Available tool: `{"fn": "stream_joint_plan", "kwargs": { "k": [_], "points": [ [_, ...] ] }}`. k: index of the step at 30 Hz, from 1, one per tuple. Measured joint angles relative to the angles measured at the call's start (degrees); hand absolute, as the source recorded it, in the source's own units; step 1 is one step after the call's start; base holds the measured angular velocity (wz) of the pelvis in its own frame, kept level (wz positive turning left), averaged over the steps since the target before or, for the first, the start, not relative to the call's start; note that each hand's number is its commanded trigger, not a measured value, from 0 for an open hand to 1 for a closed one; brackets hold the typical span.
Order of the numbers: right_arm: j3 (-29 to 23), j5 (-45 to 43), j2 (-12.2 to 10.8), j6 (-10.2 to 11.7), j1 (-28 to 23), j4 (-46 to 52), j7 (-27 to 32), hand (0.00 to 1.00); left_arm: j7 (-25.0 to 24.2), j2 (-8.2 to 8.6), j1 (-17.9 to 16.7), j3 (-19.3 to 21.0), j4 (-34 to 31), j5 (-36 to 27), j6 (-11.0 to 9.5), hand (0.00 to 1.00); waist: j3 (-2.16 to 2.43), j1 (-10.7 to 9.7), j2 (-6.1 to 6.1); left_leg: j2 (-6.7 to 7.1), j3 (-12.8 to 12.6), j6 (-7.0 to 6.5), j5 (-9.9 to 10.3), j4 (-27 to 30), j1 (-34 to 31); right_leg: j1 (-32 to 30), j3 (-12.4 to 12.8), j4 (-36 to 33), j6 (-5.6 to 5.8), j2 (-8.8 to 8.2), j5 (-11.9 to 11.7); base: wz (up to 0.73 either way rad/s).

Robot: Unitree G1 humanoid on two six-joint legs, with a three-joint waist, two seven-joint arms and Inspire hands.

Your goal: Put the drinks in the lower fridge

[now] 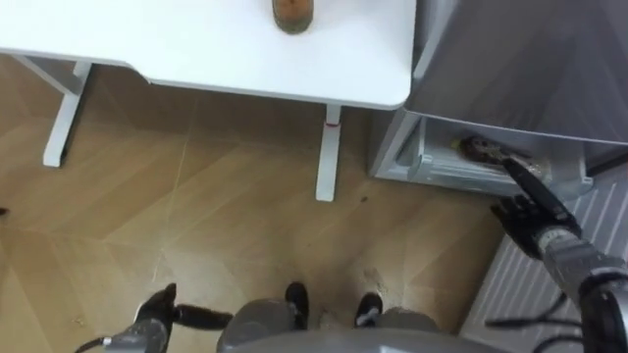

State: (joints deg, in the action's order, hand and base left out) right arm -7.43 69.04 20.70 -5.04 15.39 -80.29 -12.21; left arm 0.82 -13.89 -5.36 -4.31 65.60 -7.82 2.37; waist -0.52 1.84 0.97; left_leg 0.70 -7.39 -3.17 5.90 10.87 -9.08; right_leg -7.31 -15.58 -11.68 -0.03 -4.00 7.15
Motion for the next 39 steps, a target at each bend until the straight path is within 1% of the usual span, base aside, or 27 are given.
{"fn": "stream_joint_plan", "kwargs": {
  "k": [2,3,4,5,6,7,8,9,10,11,13,14,16,17,18,19,22,26,28,31,32,34,38,39],
  "points": [
    [0.12,-2.10,0.00,0.04,-1.93,-0.14,-1.32,0.00,0.24,-0.02,-0.70,0.98,0.07,0.01,-0.03,0.00,-0.08,-0.40,0.44,0.03,0.01,0.26,0.19,-0.70,2.04,2.04,-0.04,0.29,0.04,0.14,0.23,-0.02],
    [0.65,-4.39,-0.16,0.03,-3.65,-0.12,-2.15,0.00,0.25,-0.02,-0.93,1.84,0.10,0.01,-0.15,0.00,-0.01,-0.45,1.02,0.03,0.06,0.41,0.28,-1.22,3.29,2.86,0.01,0.91,0.06,0.24,0.56,0.00],
    [1.27,-6.88,-0.70,0.14,-5.31,-0.10,-2.91,0.00,0.36,-0.02,-1.56,2.89,0.04,0.01,-0.39,0.00,0.18,-0.19,1.54,0.03,-0.05,0.66,0.51,-1.37,4.26,3.93,0.06,1.34,0.00,0.46,0.65,0.00],
    [1.86,-8.29,-1.04,0.22,-6.18,-0.09,-3.34,0.00,0.62,-0.02,-1.90,3.26,0.01,0.01,-0.48,0.00,0.20,-0.16,1.86,0.01,-0.20,0.80,0.73,-1.37,4.81,4.58,0.17,1.69,-0.03,0.63,0.69,-0.07],
    [2.80,-11.80,-1.71,0.11,-7.91,0.02,-3.99,0.00,1.11,0.11,-2.30,4.13,-0.09,0.01,-0.81,0.00,0.34,0.00,2.30,-0.12,-0.29,1.05,1.26,-1.33,5.94,5.95,0.42,2.19,-0.10,0.97,0.75,-0.14],
    [3.15,-14.48,-2.36,0.02,-9.53,0.25,-4.17,0.00,1.35,0.23,-3.31,4.52,-0.31,0.12,-1.08,0.00,0.40,0.18,2.40,-0.31,-0.38,1.23,1.86,-1.18,7.06,7.04,0.66,2.26,-0.17,1.18,0.93,-0.16],
    [3.42,-15.95,-2.54,0.02,-10.19,0.32,-4.24,0.00,1.37,0.42,-3.61,4.98,-0.35,0.37,-1.10,0.00,0.37,0.15,2.45,-0.37,-0.43,1.31,2.14,-1.14,7.64,7.58,0.78,2.30,-0.18,1.24,1.03,-0.17],
    [3.87,-18.59,-2.67,0.00,-11.22,0.32,-4.20,0.00,1.53,1.05,-3.86,6.38,-0.35,1.24,-1.10,0.00,0.35,0.10,2.48,-0.40,-0.49,1.38,2.44,-1.17,8.36,8.18,1.12,2.43,-0.14,1.30,1.27,-0.11],
    [4.07,-20.75,-2.88,0.16,-12.41,0.34,-4.12,0.00,1.88,1.50,-3.82,6.63,-0.35,1.33,-1.11,0.00,0.37,0.02,2.43,-0.40,-0.49,1.43,2.63,-1.25,8.81,8.63,1.36,2.93,-0.09,1.41,1.36,-0.09],
    [4.33,-21.96,-3.11,0.24,-12.87,0.34,-4.03,0.00,1.99,1.60,-3.87,6.61,-0.37,1.30,-1.14,0.00,0.37,0.05,2.46,-0.42,-0.49,1.47,2.72,-1.25,8.92,8.73,1.48,2.93,-0.10,1.46,1.43,-0.07],
    [5.34,-25.50,-4.67,0.20,-14.26,0.32,-3.93,0.00,2.19,1.68,-4.09,6.66,-0.48,1.58,-1.15,0.00,0.14,0.01,2.77,-0.55,-0.52,1.71,2.99,-1.45,9.76,9.43,1.99,2.98,-0.18,1.72,1.55,-0.10],
    [5.33,-26.68,-5.12,0.20,-14.48,0.26,-3.96,0.00,2.21,1.68,-4.15,6.80,-0.49,1.94,-1.16,0.00,0.16,-0.03,2.81,-0.60,-0.53,1.77,3.12,-1.45,9.95,9.53,2.19,2.95,-0.22,1.80,1.66,-0.14],
    [5.28,-29.02,-6.67,0.21,-15.43,-0.19,-4.04,0.00,2.35,1.77,-4.25,8.68,-0.45,2.64,-1.17,0.00,-0.08,-0.23,3.00,-0.92,-0.98,2.03,3.62,-1.40,10.90,10.47,2.64,3.14,-0.37,2.14,1.87,-0.13],
    [5.18,-29.18,-6.99,0.21,-15.89,-0.26,-4.03,0.00,2.46,1.79,-4.29,9.25,-0.44,2.89,-1.17,0.00,-0.12,-0.19,2.94,-1.01,-1.30,2.11,3.79,-1.37,11.17,10.62,2.79,3.13,-0.39,2.22,1.97,-0.13],
    [5.00,-29.76,-7.43,0.20,-16.68,-0.32,-3.99,0.00,2.56,1.87,-4.43,10.74,-0.45,3.65,-1.18,0.00,-0.20,-0.12,3.00,-1.18,-1.65,2.26,4.04,-1.38,11.78,11.16,2.99,3.16,-0.46,2.36,2.07,-0.13],
    [4.99,-30.86,-7.62,0.21,-17.55,-0.20,-4.01,0.00,2.76,1.87,-4.46,11.55,-0.46,4.51,-1.18,0.00,-0.11,-0.22,2.91,-1.31,-1.70,2.34,4.39,-1.24,12.11,11.53,3.10,3.27,-0.49,2.47,2.15,-0.12],
    [5.44,-31.40,-8.00,0.25,-19.30,-0.04,-3.40,0.00,2.84,1.87,-4.58,11.68,-0.45,5.05,-1.13,0.00,-0.14,0.07,2.83,-1.53,-2.12,2.49,4.81,-1.27,12.53,11.69,4.39,3.64,-0.52,2.91,2.15,-0.16],
    [5.62,-31.47,-9.36,0.28,-21.48,0.23,-2.33,0.00,2.82,2.08,-4.76,11.68,-0.36,5.15,-1.05,0.00,-0.14,0.01,2.78,-1.97,-2.82,2.78,5.50,-1.14,13.46,12.65,4.83,3.88,-0.62,3.29,2.19,-0.11],
    [5.40,-32.94,-10.12,0.28,-21.92,0.20,-0.96,0.00,2.83,2.82,-4.94,12.17,-0.22,6.08,-1.03,0.00,-0.09,-0.31,2.45,-2.21,-3.20,2.92,6.09,-0.63,13.48,12.81,5.33,3.89,-0.73,3.51,2.26,-0.14],
    [4.94,-36.01,-10.24,0.24,-22.31,0.13,0.13,0.00,2.94,4.14,-5.22,13.08,0.20,6.24,-0.91,0.00,-0.02,-1.27,2.04,-2.25,-3.19,2.82,6.52,0.04,13.52,13.13,5.33,3.89,-0.70,3.48,2.30,-0.02],
    [4.94,-36.43,-10.29,0.24,-22.25,0.13,0.50,0.00,2.99,4.26,-5.09,13.04,0.16,6.25,-0.80,0.00,-0.02,-1.61,2.04,-2.24,-3.18,2.80,6.55,0.13,13.52,13.17,5.37,3.88,-0.70,3.47,2.30,0.00],
    [4.92,-38.74,-10.43,0.21,-22.21,0.02,1.54,0.00,3.35,4.50,-4.74,13.06,0.10,6.24,0.14,0.00,0.00,-1.96,1.99,-2.26,-3.14,2.74,6.73,0.51,13.53,13.22,5.82,3.80,-0.68,3.52,2.31,-0.06],
    [4.28,-41.63,-10.43,0.24,-22.17,0.08,2.18,0.00,3.85,4.66,-4.99,13.13,0.12,6.22,0.19,0.00,0.15,-1.98,1.71,-2.22,-3.09,2.63,6.83,0.57,13.77,13.58,6.01,3.56,-0.64,3.51,2.33,-0.02],
    [3.99,-42.35,-10.45,0.25,-22.26,0.10,2.65,0.00,3.98,4.70,-4.92,13.07,0.11,6.06,0.18,0.00,0.20,-2.24,1.51,-2.19,-2.89,2.59,6.91,0.67,13.87,13.79,5.87,3.62,-0.63,3.49,2.34,0.07]
  ]
}}
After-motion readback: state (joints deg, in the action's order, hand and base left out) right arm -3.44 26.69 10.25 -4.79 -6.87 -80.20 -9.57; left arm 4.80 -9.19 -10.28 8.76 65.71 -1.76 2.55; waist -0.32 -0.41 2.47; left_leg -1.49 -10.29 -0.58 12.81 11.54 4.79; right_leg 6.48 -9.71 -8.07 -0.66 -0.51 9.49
